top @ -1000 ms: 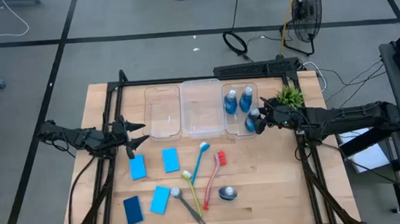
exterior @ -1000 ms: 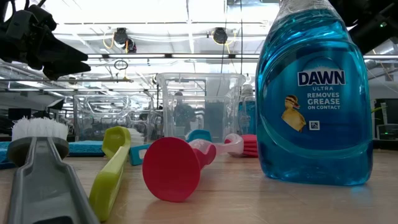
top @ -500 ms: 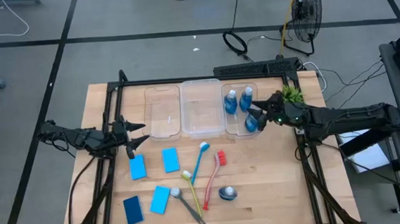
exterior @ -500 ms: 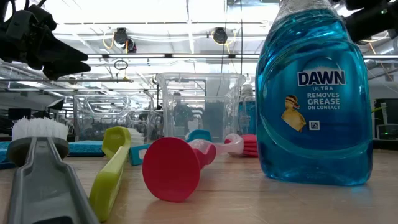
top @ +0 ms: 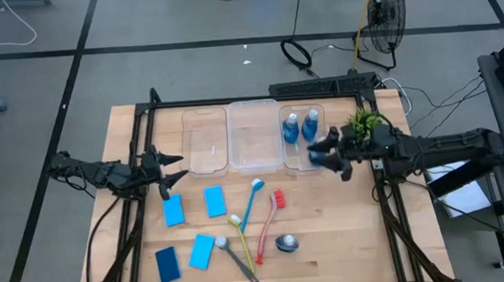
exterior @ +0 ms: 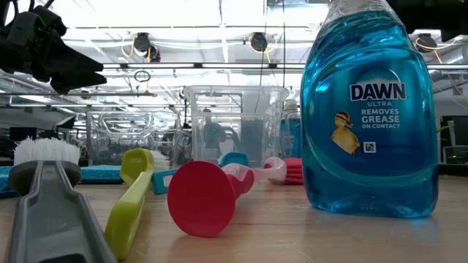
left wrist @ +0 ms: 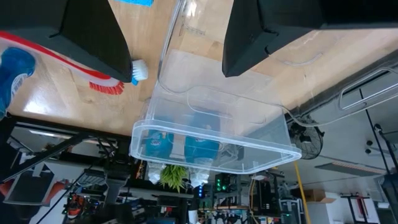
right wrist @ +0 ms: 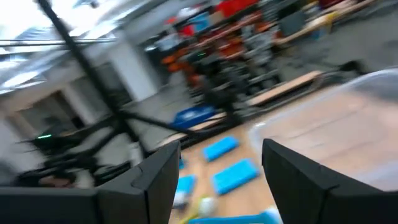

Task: Pick & Place Kitchen Sink Supplies
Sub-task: Put the blue dishwashing liquid bottle into the right transparent bin

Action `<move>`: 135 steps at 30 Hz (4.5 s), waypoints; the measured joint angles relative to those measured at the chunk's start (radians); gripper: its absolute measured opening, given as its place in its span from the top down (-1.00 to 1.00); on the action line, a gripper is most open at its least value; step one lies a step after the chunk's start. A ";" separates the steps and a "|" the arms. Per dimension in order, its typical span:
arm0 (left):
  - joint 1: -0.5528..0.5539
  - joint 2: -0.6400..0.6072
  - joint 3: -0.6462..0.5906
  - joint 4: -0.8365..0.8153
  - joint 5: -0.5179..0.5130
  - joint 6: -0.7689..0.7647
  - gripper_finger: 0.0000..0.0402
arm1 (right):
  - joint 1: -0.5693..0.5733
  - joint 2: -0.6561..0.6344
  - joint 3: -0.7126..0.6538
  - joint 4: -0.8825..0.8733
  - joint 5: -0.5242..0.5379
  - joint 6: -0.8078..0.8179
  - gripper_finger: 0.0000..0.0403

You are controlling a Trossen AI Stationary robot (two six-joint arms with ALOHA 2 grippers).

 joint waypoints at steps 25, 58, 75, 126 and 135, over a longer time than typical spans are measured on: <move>0.000 0.000 0.000 0.001 0.003 -0.076 -0.26 | 0.409 0.280 0.271 -0.239 -0.016 -0.056 -0.05; 0.000 0.000 0.000 -0.055 0.213 -0.087 -0.26 | 0.574 0.722 0.579 -0.493 0.063 -0.062 0.16; 0.000 0.000 0.000 -0.060 0.213 -0.080 -0.26 | 0.540 0.683 0.580 -0.512 0.056 -0.102 0.20; 0.000 0.000 0.000 -0.059 0.212 -0.084 -0.26 | 0.572 0.722 0.407 -0.304 0.132 -0.012 -0.66; 0.000 0.000 0.000 -0.059 0.212 -0.083 -0.26 | 0.572 0.754 0.400 -0.269 0.167 0.002 -0.66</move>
